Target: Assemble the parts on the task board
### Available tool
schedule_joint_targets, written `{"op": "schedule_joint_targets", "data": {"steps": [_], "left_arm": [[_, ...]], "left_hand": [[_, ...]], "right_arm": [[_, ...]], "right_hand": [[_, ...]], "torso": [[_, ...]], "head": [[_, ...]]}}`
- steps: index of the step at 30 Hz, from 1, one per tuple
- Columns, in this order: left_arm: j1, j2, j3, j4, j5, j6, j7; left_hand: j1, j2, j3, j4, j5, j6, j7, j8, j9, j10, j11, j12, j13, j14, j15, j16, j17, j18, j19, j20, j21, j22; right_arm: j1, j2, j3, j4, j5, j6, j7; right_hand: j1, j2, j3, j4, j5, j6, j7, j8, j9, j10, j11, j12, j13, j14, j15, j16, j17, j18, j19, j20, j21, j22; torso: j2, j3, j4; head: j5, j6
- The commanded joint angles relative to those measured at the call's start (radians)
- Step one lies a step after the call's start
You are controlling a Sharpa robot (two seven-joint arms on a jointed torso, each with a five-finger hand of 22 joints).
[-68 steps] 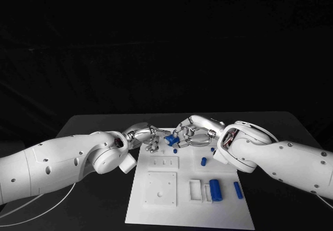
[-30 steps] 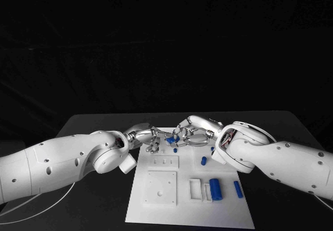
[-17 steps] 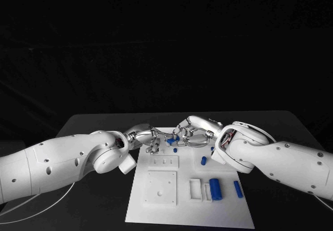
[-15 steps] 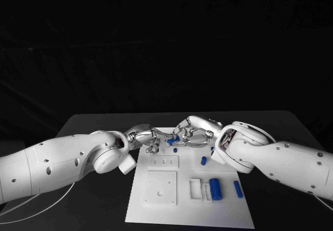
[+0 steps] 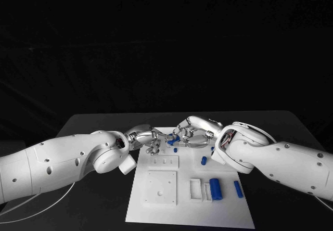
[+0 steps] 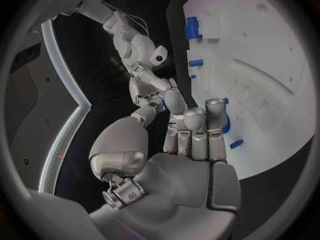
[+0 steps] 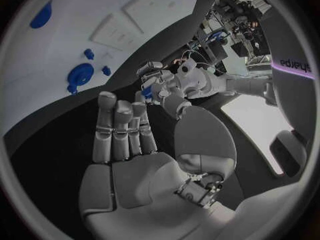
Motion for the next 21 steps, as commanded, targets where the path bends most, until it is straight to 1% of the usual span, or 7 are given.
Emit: {"op": "schedule_joint_targets", "data": {"steps": [1, 10, 17, 18, 19, 20, 21], "left_arm": [[0.0, 0.001, 0.001, 0.001, 0.009, 0.008, -0.005], [0.0, 0.001, 0.001, 0.0, 0.013, 0.004, -0.011], [0.0, 0.001, 0.0, 0.0, 0.016, 0.007, -0.019], [0.0, 0.001, 0.0, 0.0, 0.016, 0.008, -0.018], [0.0, 0.001, 0.0, -0.001, 0.015, 0.009, -0.019], [0.0, 0.001, 0.0, -0.001, 0.013, 0.009, -0.019], [0.0, 0.001, 0.0, -0.001, 0.012, 0.008, -0.019]], "left_hand": [[0.007, -0.008, 0.014, -0.02, 0.007, -0.005, 0.003, -0.007, 0.001, 0.004, -0.003, -0.004, -0.001, -0.032, -0.032, -0.003, -0.002, -0.012, -0.002, -0.125, -0.007, 0.001], [0.006, -0.03, 0.009, -0.014, 0.013, -0.012, 0.004, -0.014, 0.0, 0.005, -0.002, -0.005, -0.001, -0.03, -0.031, -0.003, -0.004, -0.012, 0.0, -0.126, -0.008, 0.0], [0.006, -0.039, 0.007, -0.008, 0.019, -0.013, 0.004, -0.016, -0.001, 0.004, -0.002, -0.006, -0.001, -0.03, -0.031, -0.003, -0.006, -0.012, 0.002, -0.126, -0.009, -0.001], [0.008, -0.039, 0.009, -0.008, 0.025, -0.014, 0.004, -0.017, 0.0, 0.004, -0.002, -0.007, -0.001, -0.03, -0.031, -0.003, -0.006, -0.012, 0.002, -0.127, -0.009, -0.001], [0.017, -0.034, 0.014, -0.012, 0.065, -0.013, 0.004, -0.018, 0.0, 0.005, -0.002, -0.007, -0.001, -0.029, -0.031, -0.003, -0.007, -0.012, 0.002, -0.127, -0.01, -0.001], [0.025, -0.026, 0.018, -0.018, 0.096, -0.012, 0.004, -0.018, 0.001, 0.005, -0.002, -0.007, 0.0, -0.029, -0.031, -0.002, -0.007, -0.011, 0.002, -0.128, -0.01, -0.001], [0.031, -0.019, 0.02, -0.023, 0.109, -0.012, 0.004, -0.018, 0.002, 0.005, -0.002, -0.007, 0.0, -0.029, -0.031, -0.002, -0.007, -0.011, 0.003, -0.128, -0.009, -0.001]], "right_arm": [[-0.001, 0.001, 0.0, 0.001, -0.013, -0.002, 0.012], [-0.001, 0.003, 0.0, 0.001, -0.013, -0.002, 0.014], [-0.001, 0.004, 0.0, 0.0, -0.013, -0.002, 0.014], [-0.001, 0.004, 0.0, 0.0, -0.013, -0.001, 0.014], [-0.001, 0.004, 0.0, 0.0, -0.013, 0.0, 0.014], [-0.001, 0.004, 0.0, 0.001, -0.013, 0.002, 0.015], [-0.001, 0.004, 0.0, 0.001, -0.013, 0.003, 0.015]], "right_hand": [[0.014, 0.009, 0.008, 0.001, -0.006, 0.014, 0.006, 0.016, 0.017, 0.01, -0.004, 0.002, 0.001, 0.001, -0.006, 0.006, -0.001, 0.015, 0.007, 0.0, 0.006, 0.007], [0.012, 0.008, 0.009, 0.002, -0.006, 0.015, 0.006, 0.017, 0.018, 0.011, -0.004, 0.003, 0.002, 0.001, -0.006, 0.008, -0.001, 0.015, 0.008, 0.0, 0.008, 0.007], [0.012, 0.007, 0.01, 0.002, -0.006, 0.015, 0.006, 0.017, 0.018, 0.011, -0.005, 0.003, 0.002, 0.002, -0.006, 0.008, -0.001, 0.015, 0.009, -0.001, 0.008, 0.008], [0.012, 0.007, 0.01, 0.002, -0.006, 0.015, 0.006, 0.017, 0.018, 0.011, -0.005, 0.003, 0.002, 0.002, -0.007, 0.008, -0.001, 0.015, 0.009, -0.001, 0.008, 0.008], [0.012, 0.007, 0.01, 0.002, -0.006, 0.015, 0.006, 0.017, 0.018, 0.011, -0.005, 0.003, 0.002, 0.002, -0.007, 0.008, -0.001, 0.015, 0.009, -0.001, 0.008, 0.008], [0.012, 0.007, 0.01, 0.002, -0.006, 0.015, 0.006, 0.017, 0.018, 0.011, -0.005, 0.003, 0.002, 0.002, -0.007, 0.008, -0.001, 0.015, 0.009, -0.001, 0.008, 0.008], [0.012, 0.007, 0.01, 0.002, -0.006, 0.015, 0.006, 0.017, 0.018, 0.011, -0.005, 0.003, 0.003, 0.002, -0.007, 0.008, -0.001, 0.015, 0.009, -0.001, 0.009, 0.008]], "torso": [[0.0, 0.0003, 0.0], [0.0, 0.0001, -0.0002], [0.0, 0.0003, 0.0001], [0.0, 0.0002, 0.0], [0.0, 0.0002, 0.0], [0.0, 0.0002, 0.0], [0.0, 0.0002, 0.0001]], "head": [[0.001, 0.0], [0.0, -0.001], [0.0, -0.002], [0.0, -0.002], [0.0, -0.002], [0.0, -0.002], [0.0, -0.002]]}}
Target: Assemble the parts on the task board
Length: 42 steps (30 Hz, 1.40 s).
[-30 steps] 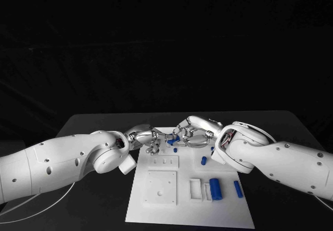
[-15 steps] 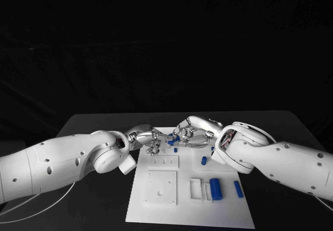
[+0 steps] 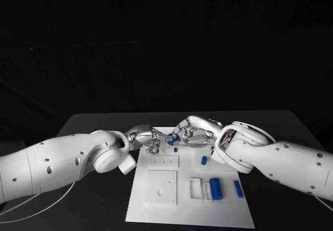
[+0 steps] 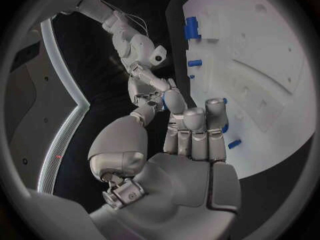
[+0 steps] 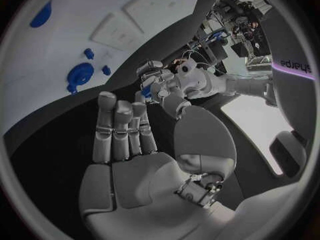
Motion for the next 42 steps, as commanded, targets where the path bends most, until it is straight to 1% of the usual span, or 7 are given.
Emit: {"op": "schedule_joint_targets", "data": {"steps": [1, 7, 17, 23, 27, 33, 42], "left_arm": [[0.0, 0.001, 0.0, -0.001, 0.006, 0.005, -0.003], [0.0, 0.001, 0.0, -0.001, 0.006, -0.011, -0.002], [0.0, 0.003, 0.0, -0.003, 0.022, -0.055, -0.023], [0.0, 0.004, 0.001, -0.005, 0.004, -0.07, -0.06], [0.002, 0.009, 0.001, -0.011, -0.047, -0.054, -0.12], [0.027, 0.025, 0.002, -0.021, -0.124, -0.017, -0.253], [0.073, 0.071, -0.001, -0.046, -0.373, 0.013, -0.432]], "left_hand": [[0.034, 0.032, 0.025, -0.033, 0.051, -0.003, -0.003, -0.005, 0.004, 0.006, -0.003, -0.007, 0.0, -0.027, -0.033, -0.001, -0.002, -0.012, 0.003, -0.128, -0.005, 0.0], [0.042, 0.054, 0.023, -0.047, 0.047, 0.0, -0.003, -0.005, 0.007, 0.008, -0.003, -0.007, 0.001, -0.025, -0.033, 0.0, -0.003, -0.014, 0.004, -0.127, -0.004, 0.0], [0.056, 0.054, 0.021, -0.074, 0.061, 0.02, -0.009, 0.004, 0.014, 0.027, -0.009, -0.007, 0.002, -0.01, -0.038, 0.009, -0.002, -0.012, 0.014, -0.13, -0.001, 0.0], [0.058, 0.046, 0.02, -0.078, 0.1, 0.031, -0.015, 0.006, 0.018, 0.04, -0.014, -0.012, 0.0, 0.001, -0.043, 0.011, -0.003, -0.012, 0.022, -0.13, -0.001, -0.002], [0.054, 0.035, 0.017, -0.079, 0.155, 0.044, -0.018, 0.01, 0.02, 0.049, -0.017, -0.014, 0.0, 0.007, -0.046, 0.014, -0.004, -0.011, 0.028, -0.131, 0.0, -0.004], [0.048, 0.035, 0.014, -0.077, 0.176, 0.051, -0.021, 0.011, 0.021, 0.053, -0.02, -0.014, 0.001, 0.013, -0.049, 0.015, -0.004, -0.01, 0.035, -0.132, 0.0, -0.006], [0.045, 0.03, 0.021, -0.076, 0.19, 0.058, -0.023, 0.013, 0.023, 0.053, -0.022, -0.015, 0.001, 0.015, -0.05, 0.014, -0.005, -0.01, 0.036, -0.132, -0.004, -0.009]], "right_arm": [[-0.001, 0.001, 0.0, 0.002, -0.009, 0.008, 0.016], [-0.001, 0.002, 0.0, -0.001, -0.005, 0.009, 0.02], [-0.001, 0.003, 0.0, -0.025, 0.036, -0.046, -0.002], [0.0, -0.013, 0.001, -0.065, 0.16, -0.151, 0.024], [0.003, -0.023, 0.017, -0.114, 0.295, -0.177, 0.06], [0.024, -0.018, 0.037, -0.215, 0.424, -0.152, 0.111], [0.054, 0.029, 0.046, -0.41, 0.424, -0.129, 0.117]], "right_hand": [[0.004, 0.007, 0.005, 0.0, 0.001, 0.015, 0.006, 0.017, 0.018, 0.011, -0.005, 0.003, 0.002, 0.0, -0.008, 0.004, -0.001, 0.015, 0.009, -0.001, 0.005, 0.008], [0.0, 0.002, 0.005, -0.004, 0.015, 0.015, 0.006, 0.018, 0.02, 0.012, -0.004, 0.003, 0.003, 0.0, -0.008, 0.006, -0.002, 0.015, 0.009, -0.002, 0.007, 0.009], [-0.044, -0.037, -0.143, -0.056, 0.173, -0.042, 0.023, -0.002, 0.022, -0.027, 0.014, -0.028, 0.0, -0.038, 0.004, -0.015, -0.019, 0.015, -0.027, 0.006, -0.002, 0.005], [-0.072, -0.047, -0.253, -0.056, 0.215, -0.189, 0.088, -0.073, -0.007, -0.149, 0.078, -0.156, -0.083, -0.17, 0.076, -0.151, -0.11, -0.011, -0.194, 0.066, -0.132, -0.048], [-0.085, -0.038, -0.288, -0.049, 0.236, -0.202, 0.096, -0.073, -0.006, -0.174, 0.087, -0.206, -0.14, -0.198, 0.101, -0.199, -0.167, -0.013, -0.233, 0.091, -0.186, -0.082], [-0.086, -0.026, -0.262, -0.046, 0.278, -0.222, 0.117, -0.06, 0.004, -0.35, 0.157, -0.417, -0.332, -0.392, 0.229, -0.408, -0.357, -0.062, -0.463, 0.166, -0.391, -0.199], [-0.086, 0.006, -0.274, -0.044, 0.328, -0.206, 0.106, -0.019, 0.011, -0.198, 0.154, -0.614, -0.678, -0.297, 0.233, -0.533, -0.649, -0.01, -0.433, 0.223, -0.479, -0.305]], "torso": [[0.0, 0.0001, -0.0002], [0.0, 0.0001, -0.0001], [0.0, 0.0, -0.0003], [-0.002, 0.0, -0.0006], [-0.003, 0.0008, 0.0003], [-0.001, 0.001, -0.0016], [-0.004, 0.0019, -0.0007]], "head": [[0.0, -0.001], [0.0, -0.001], [0.002, -0.002], [0.005, -0.002], [0.007, -0.001], [0.007, -0.004], [0.005, -0.013]]}}
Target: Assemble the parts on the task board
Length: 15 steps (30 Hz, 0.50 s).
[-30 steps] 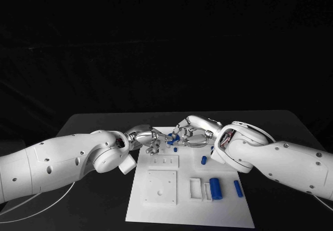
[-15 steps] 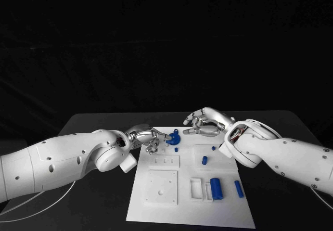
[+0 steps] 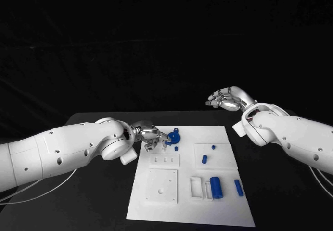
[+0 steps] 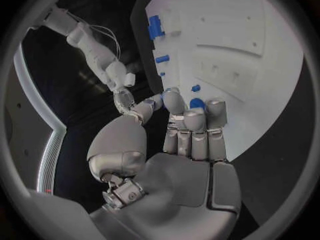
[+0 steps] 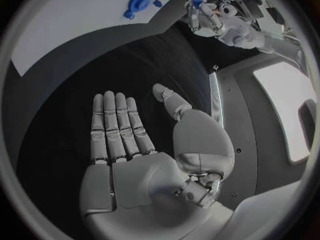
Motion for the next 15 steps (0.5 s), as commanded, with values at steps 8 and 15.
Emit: {"op": "schedule_joint_targets", "data": {"steps": [8, 15], "left_arm": [[0.014, 0.04, -0.01, 0.02, -0.34, 0.053, -0.207], [0.013, 0.054, -0.037, 0.036, -0.442, 0.029, -0.222]], "left_hand": [[0.028, 0.029, 0.065, -0.049, 0.061, 0.02, -0.004, 0.009, 0.006, 0.015, -0.014, -0.002, 0.004, 0.022, -0.05, 0.007, -0.002, -0.004, 0.009, -0.121, -0.003, -0.002], [0.019, 0.03, 0.067, -0.052, 0.086, 0.027, -0.006, 0.013, 0.011, 0.016, -0.016, 0.001, 0.006, 0.026, -0.052, 0.01, -0.002, -0.003, 0.014, -0.122, -0.001, -0.001]], "right_arm": [[0.013, 0.04, 0.001, -0.148, 0.038, 0.014, 0.043], [0.017, 0.054, 0.002, -0.181, 0.037, 0.036, 0.036]], "right_hand": [[-0.003, 0.014, -0.016, -0.002, 0.013, 0.01, -0.002, 0.006, -0.011, 0.076, -0.009, -0.062, -0.096, 0.061, -0.011, -0.043, -0.079, 0.038, 0.028, 0.016, -0.011, -0.024], [-0.003, 0.017, -0.02, -0.001, 0.019, 0.013, -0.003, 0.008, -0.013, 0.08, -0.007, -0.076, -0.114, 0.058, -0.008, -0.051, -0.092, 0.04, 0.02, 0.022, -0.017, -0.029]], "torso": [[-0.003, 0.0032, 0.0013], [-0.002, 0.0029, 0.002]], "head": [[0.001, -0.018], [0.002, -0.028]]}}
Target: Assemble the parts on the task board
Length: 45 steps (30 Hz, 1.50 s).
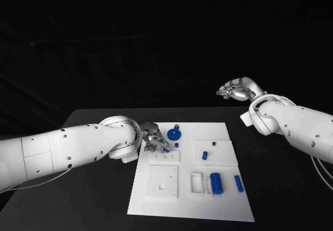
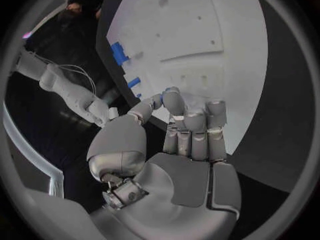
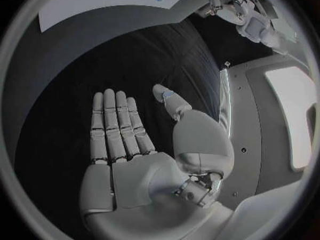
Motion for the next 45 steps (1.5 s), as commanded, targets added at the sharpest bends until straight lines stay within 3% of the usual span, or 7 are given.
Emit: {"op": "schedule_joint_targets", "data": {"steps": [1, 3, 8, 22, 31, 34, 45], "left_arm": [[0.001, 0.004, -0.008, 0.009, -0.119, 0.0, -0.045], [0.001, 0.004, -0.016, 0.012, -0.135, 0.004, -0.041], [-0.004, 0.004, -0.026, 0.015, -0.184, 0.005, -0.038], [-0.023, 0.01, -0.026, 0.012, -0.176, -0.013, -0.031], [-0.024, 0.008, -0.026, 0.013, -0.151, -0.022, -0.022], [-0.024, 0.007, -0.026, 0.011, -0.151, -0.025, -0.022], [-0.024, 0.012, -0.026, 0.011, -0.141, -0.006, -0.026]], "left_hand": [[0.018, 0.03, 0.061, -0.059, 0.059, 0.012, -0.005, 0.003, 0.003, 0.01, -0.017, 0.001, 0.001, 0.026, -0.052, 0.006, -0.001, -0.001, 0.005, -0.121, -0.001, -0.001], [0.018, 0.031, 0.061, -0.059, 0.06, 0.013, -0.005, 0.003, 0.003, 0.009, -0.017, 0.001, 0.001, 0.026, -0.052, 0.005, -0.001, -0.001, 0.005, -0.121, -0.001, -0.001], [0.008, 0.028, 0.06, -0.057, 0.067, 0.025, -0.008, 0.01, 0.01, 0.009, -0.019, 0.003, 0.002, 0.027, -0.053, 0.006, -0.002, 0.0, 0.008, -0.121, -0.001, -0.001], [-0.01, 0.035, 0.061, -0.051, 0.078, 0.036, -0.012, 0.02, 0.022, 0.011, -0.023, 0.009, 0.005, 0.032, -0.055, 0.011, -0.001, 0.0, 0.012, -0.121, 0.0, -0.001], [-0.02, 0.04, 0.06, -0.049, 0.077, 0.04, -0.014, 0.023, 0.026, 0.012, -0.025, 0.012, 0.006, 0.032, -0.057, 0.014, -0.001, 0.001, 0.013, -0.121, 0.0, -0.001], [-0.026, 0.044, 0.061, -0.049, 0.079, 0.043, -0.015, 0.024, 0.029, 0.012, -0.026, 0.014, 0.007, 0.033, -0.058, 0.015, -0.001, 0.001, 0.014, -0.121, 0.0, -0.001], [-0.036, 0.05, 0.062, -0.051, 0.078, 0.046, -0.017, 0.025, 0.032, 0.011, -0.028, 0.018, 0.009, 0.033, -0.06, 0.017, -0.001, 0.002, 0.015, -0.121, 0.0, -0.001]], "right_arm": [[0.001, 0.007, 0.0, -0.009, 0.006, 0.033, 0.013], [0.002, 0.007, 0.001, -0.009, 0.006, 0.061, 0.001], [0.002, 0.01, 0.001, -0.007, 0.004, 0.059, 0.0], [0.002, 0.006, 0.001, 0.017, 0.004, 0.052, 0.002], [0.002, 0.006, 0.002, 0.02, 0.006, 0.059, -0.008], [0.002, 0.006, 0.002, 0.024, 0.006, 0.063, -0.01], [0.002, 0.006, 0.001, 0.029, 0.006, 0.069, -0.014]], "right_hand": [[0.002, 0.011, -0.008, -0.002, 0.009, 0.01, -0.001, 0.003, -0.001, 0.01, -0.001, -0.006, -0.006, 0.004, 0.003, -0.006, -0.004, 0.015, 0.001, 0.006, -0.006, -0.002], [0.0, 0.011, -0.011, -0.001, 0.014, 0.012, -0.001, 0.004, -0.003, 0.014, -0.001, -0.013, -0.015, 0.003, 0.004, -0.009, -0.01, 0.016, -0.001, 0.009, -0.008, -0.003], [-0.01, 0.009, -0.024, -0.002, 0.016, 0.005, 0.003, -0.001, -0.008, 0.017, 0.003, -0.032, -0.033, -0.003, 0.009, -0.018, -0.021, 0.018, -0.012, 0.014, -0.015, -0.007], [-0.009, 0.007, -0.03, -0.003, 0.018, 0.002, 0.004, -0.002, -0.011, 0.018, 0.005, -0.042, -0.044, -0.006, 0.01, -0.022, -0.027, 0.02, -0.018, 0.016, -0.018, -0.008], [-0.007, 0.006, -0.032, -0.003, 0.021, 0.001, 0.004, -0.003, -0.012, 0.019, 0.006, -0.046, -0.048, -0.007, 0.011, -0.023, -0.03, 0.02, -0.02, 0.018, -0.019, -0.009], [-0.003, 0.009, -0.028, 0.0, 0.067, 0.003, 0.004, -0.002, -0.014, 0.028, 0.006, -0.051, -0.056, -0.003, 0.011, -0.021, -0.034, 0.021, -0.018, 0.019, -0.017, -0.008], [-0.003, 0.008, -0.029, 0.0, 0.076, 0.003, 0.004, -0.002, -0.015, 0.032, 0.006, -0.053, -0.06, -0.002, 0.01, -0.02, -0.036, 0.021, -0.017, 0.019, -0.016, -0.007]], "torso": [[0.001, -0.0001, 0.0004], [0.001, -0.0011, -0.001], [0.001, -0.0014, 0.0], [0.001, -0.0014, -0.0014], [0.0, -0.0004, -0.0016], [0.0, -0.0003, -0.0019], [0.0, -0.0007, -0.0012]], "head": [[0.001, -0.006], [0.003, -0.009], [0.008, -0.018], [0.007, -0.028], [0.004, -0.031], [0.003, -0.03], [0.002, -0.032]]}}
